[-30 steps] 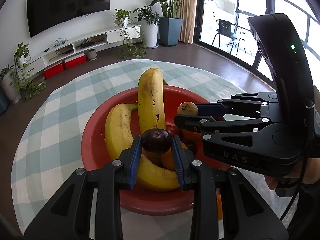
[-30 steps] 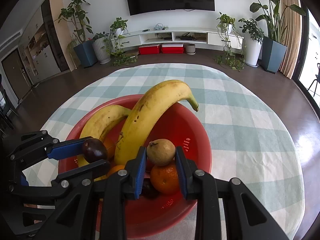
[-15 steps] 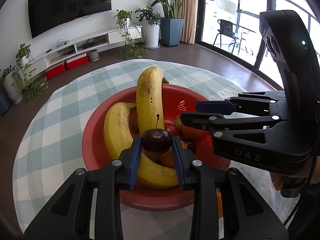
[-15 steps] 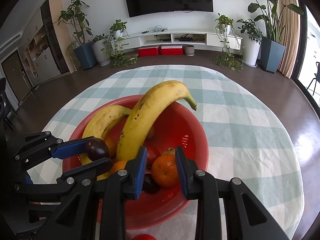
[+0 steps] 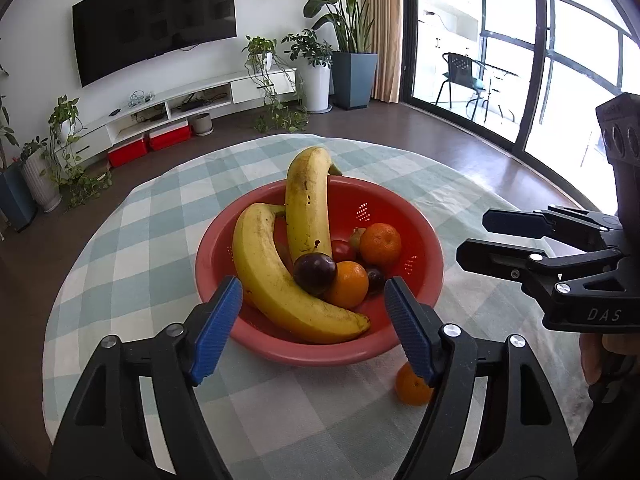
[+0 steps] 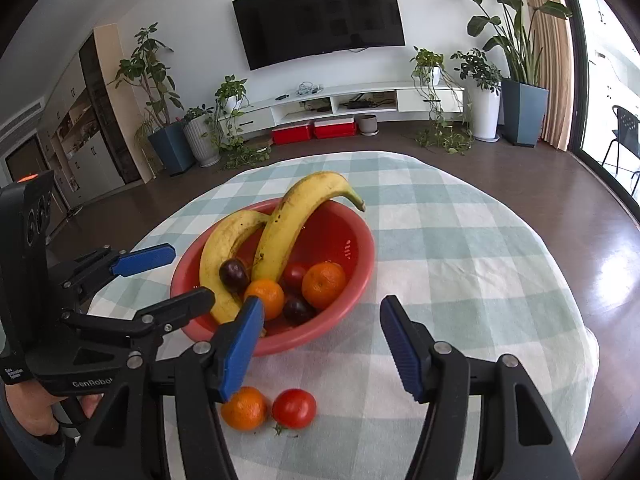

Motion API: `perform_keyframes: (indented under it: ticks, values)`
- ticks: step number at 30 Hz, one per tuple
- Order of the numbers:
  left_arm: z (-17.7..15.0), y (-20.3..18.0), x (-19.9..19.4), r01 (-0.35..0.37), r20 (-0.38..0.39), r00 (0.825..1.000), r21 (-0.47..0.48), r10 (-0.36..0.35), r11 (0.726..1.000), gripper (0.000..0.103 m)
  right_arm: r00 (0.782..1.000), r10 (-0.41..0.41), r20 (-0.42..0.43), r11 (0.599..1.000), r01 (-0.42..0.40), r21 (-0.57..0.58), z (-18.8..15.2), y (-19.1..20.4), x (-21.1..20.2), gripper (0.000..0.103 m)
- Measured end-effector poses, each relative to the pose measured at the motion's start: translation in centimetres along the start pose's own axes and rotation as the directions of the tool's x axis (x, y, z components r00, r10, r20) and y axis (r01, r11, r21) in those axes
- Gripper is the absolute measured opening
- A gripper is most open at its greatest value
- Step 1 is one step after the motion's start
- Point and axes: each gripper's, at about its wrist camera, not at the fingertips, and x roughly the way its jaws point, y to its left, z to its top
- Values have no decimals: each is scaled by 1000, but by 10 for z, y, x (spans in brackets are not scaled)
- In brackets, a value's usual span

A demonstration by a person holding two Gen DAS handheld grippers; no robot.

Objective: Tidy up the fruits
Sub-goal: 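Open both tools to drop the plum and kiwi into the bowl, then grasp the orange with the left tool while the right tool grasps the red tomato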

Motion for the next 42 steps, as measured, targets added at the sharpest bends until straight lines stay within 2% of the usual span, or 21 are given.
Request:
perform_keyframes:
  ticks: [2, 7, 13, 16, 18, 24, 29, 34, 36, 40, 42]
  values:
    - [-9, -7, -8, -1, 5, 1000, 11, 1, 1000, 80, 1000, 1, -6, 999, -1, 38, -14, -7, -6, 65]
    - [-38, -21, -17, 13, -35, 999, 12, -13, 1000, 82, 998, 7, -54, 995, -2, 99, -45, -17, -11, 67]
    - [-69, -35, -20, 34, -77, 996, 2, -34, 999, 82, 998, 5, -66, 996, 1, 90, -65, -13, -13, 70]
    - [-77, -46, -20, 51, -96, 994, 21, -49, 998, 88, 999, 11, -52, 996, -6, 92, -66, -13, -14, 74]
    - [-80, -53, -16, 62, -110, 992, 48, -56, 997, 88, 999, 5, -42, 995, -1, 100, -67, -14, -16, 78]
    - [-75, -68, 0, 98, -151, 985, 121, -79, 988, 89, 999, 7, -43, 992, -2, 125, -68, -19, -16, 79]
    - [-69, -73, 15, 146, -177, 978, 200, -110, 969, 89, 999, 16, -42, 991, -10, 134, -68, -21, -16, 78]
    - [-61, -72, 29, 183, -193, 971, 220, -141, 958, 88, 999, 26, -43, 989, -19, 144, -68, -22, -14, 78]
    - [-60, -71, 35, 188, -204, 969, 223, -143, 957, 85, 999, 28, -45, 989, -21, 145, -69, -22, -13, 78]
    - [-59, -75, 46, 213, -225, 961, 221, -163, 952, 61, 999, 29, -44, 989, -22, 146, -69, -22, -13, 78]
    - [-60, -76, 53, 214, -235, 958, 217, -162, 952, 58, 999, 31, -45, 988, -23, 150, -69, -22, -12, 78]
